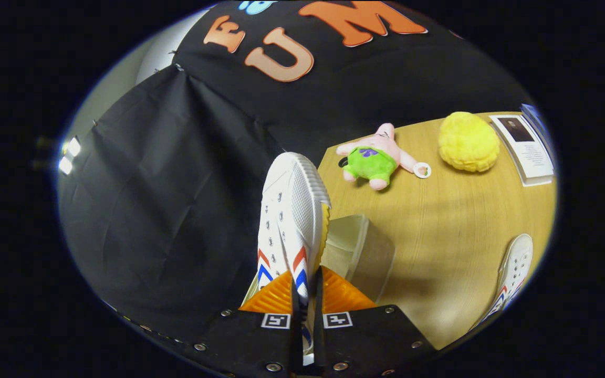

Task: Open the storage box then place both shoes into the box .Put the left shoe in first, then the right shoe, with the right side of both shoes facing outward in a uniform manner.

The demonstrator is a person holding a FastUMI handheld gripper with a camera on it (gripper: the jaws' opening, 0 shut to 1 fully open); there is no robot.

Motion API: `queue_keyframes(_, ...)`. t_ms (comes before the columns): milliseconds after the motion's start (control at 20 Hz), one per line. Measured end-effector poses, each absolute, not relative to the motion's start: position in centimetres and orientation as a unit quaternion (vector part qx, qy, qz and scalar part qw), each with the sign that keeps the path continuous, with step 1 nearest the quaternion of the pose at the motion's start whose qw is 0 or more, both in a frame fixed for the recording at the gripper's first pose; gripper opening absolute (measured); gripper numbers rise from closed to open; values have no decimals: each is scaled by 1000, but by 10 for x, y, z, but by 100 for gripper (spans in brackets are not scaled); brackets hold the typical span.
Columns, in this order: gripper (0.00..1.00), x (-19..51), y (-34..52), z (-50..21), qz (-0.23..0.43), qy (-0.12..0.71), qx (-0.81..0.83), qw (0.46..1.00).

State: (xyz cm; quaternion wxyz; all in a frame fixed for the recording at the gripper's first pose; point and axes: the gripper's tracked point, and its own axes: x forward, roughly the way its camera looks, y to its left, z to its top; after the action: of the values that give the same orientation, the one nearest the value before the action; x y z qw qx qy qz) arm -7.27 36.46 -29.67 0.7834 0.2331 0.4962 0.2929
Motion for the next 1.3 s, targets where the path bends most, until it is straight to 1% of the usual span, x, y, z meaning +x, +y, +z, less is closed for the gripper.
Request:
queue_keyframes(150, 8, -83, 391, -315, 310, 516, 208, 771)
queue_keyframes(500, 9, -99, 416, -339, 304, 552, 135, 765)
queue_keyframes(600, 14, -108, 422, -340, 317, 556, 118, 760)
queue_keyframes(650, 21, -112, 425, -339, 327, 551, 115, 759)
queue_keyframes(700, 25, -113, 426, -339, 338, 547, 113, 758)
queue_keyframes(750, 33, -114, 430, -331, 350, 537, 125, 757)
queue_keyframes(800, 36, -111, 432, -318, 358, 526, 145, 758)
queue_keyframes(850, 45, -105, 434, -309, 361, 515, 161, 761)
queue_keyframes(900, 52, -102, 428, -298, 359, 506, 168, 766)
queue_keyframes(950, 63, -96, 419, -291, 353, 497, 168, 775)
queue_keyframes(1000, 67, -91, 406, -288, 342, 488, 165, 786)
queue_keyframes(1050, 76, -84, 389, -286, 330, 482, 163, 795)
queue_keyframes(1150, 87, -75, 355, -286, 299, 469, 159, 816)
queue_keyframes(1300, 92, -69, 293, -301, 243, 456, 147, 843)
